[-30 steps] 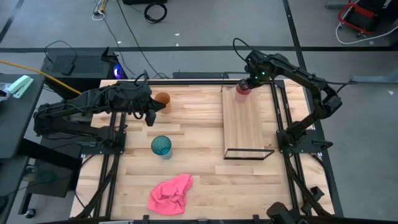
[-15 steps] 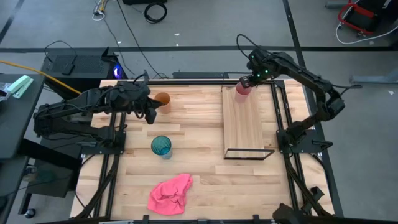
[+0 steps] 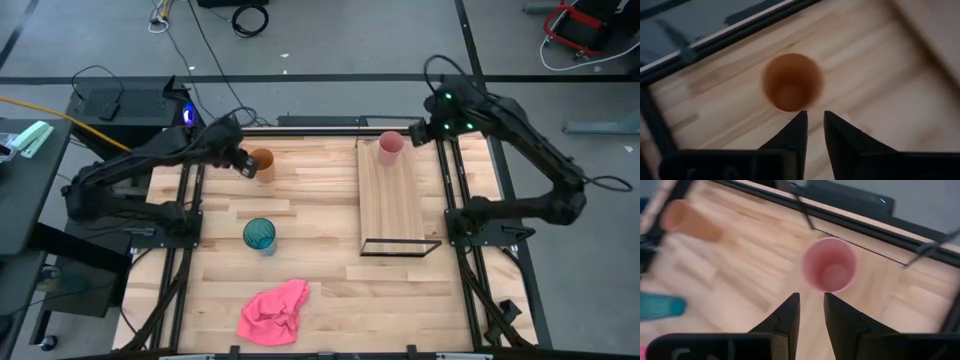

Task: Stack small to large cups/mugs on shelf
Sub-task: Put the orange cup on the shelf

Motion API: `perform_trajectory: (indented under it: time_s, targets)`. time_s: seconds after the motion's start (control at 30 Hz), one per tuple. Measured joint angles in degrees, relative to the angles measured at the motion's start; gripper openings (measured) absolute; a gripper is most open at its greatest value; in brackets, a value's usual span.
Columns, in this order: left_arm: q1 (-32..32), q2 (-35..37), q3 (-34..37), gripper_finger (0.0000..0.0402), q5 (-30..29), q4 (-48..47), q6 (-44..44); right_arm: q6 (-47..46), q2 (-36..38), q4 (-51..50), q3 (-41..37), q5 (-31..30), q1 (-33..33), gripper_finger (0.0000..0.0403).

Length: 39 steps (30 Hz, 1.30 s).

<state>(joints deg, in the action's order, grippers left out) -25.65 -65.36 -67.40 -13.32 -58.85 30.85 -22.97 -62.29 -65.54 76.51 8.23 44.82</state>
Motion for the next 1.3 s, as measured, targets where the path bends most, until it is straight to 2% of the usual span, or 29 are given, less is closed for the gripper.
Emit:
perform_trajectory:
  time_s: [0.1, 0.27, 0.4, 0.73, 0.87, 1.3]
  targets:
    - [-4.2, -2.86, 0.0, 0.0092, 1.71, -0.07, 0.0, -1.57, 3.43, 0.0, 0.0, 0.04, -3.84, 0.0095]
    - [-10.66, -8.11, -0.02, 0.0118, 11.28, 0.2, -0.44, -4.11, 7.15, 0.01, 0.0, 0.0, -10.08, 0.0095]
    - [-14.33, -12.1, -0.02, 0.0132, 15.24, 0.09, -0.29, -4.13, 7.98, 0.02, 0.0, 0.0, -14.19, 0.0095]
    - [-18.78, -15.55, -0.02, 0.0153, 15.24, 2.45, -0.89, -3.93, 7.28, 0.57, 0.0, -1.13, -19.27, 0.0095]
    - [-19.82, -16.9, -0.02, 0.0152, 15.04, 3.19, -1.94, -4.46, 6.87, 0.58, 0.0, -3.85, -20.36, 0.0095]
    - [-20.73, -24.0, -0.04, 0.0153, 15.11, 4.22, -4.56, -4.52, 6.37, 0.88, 0.0, -5.42, -20.64, 0.0095]
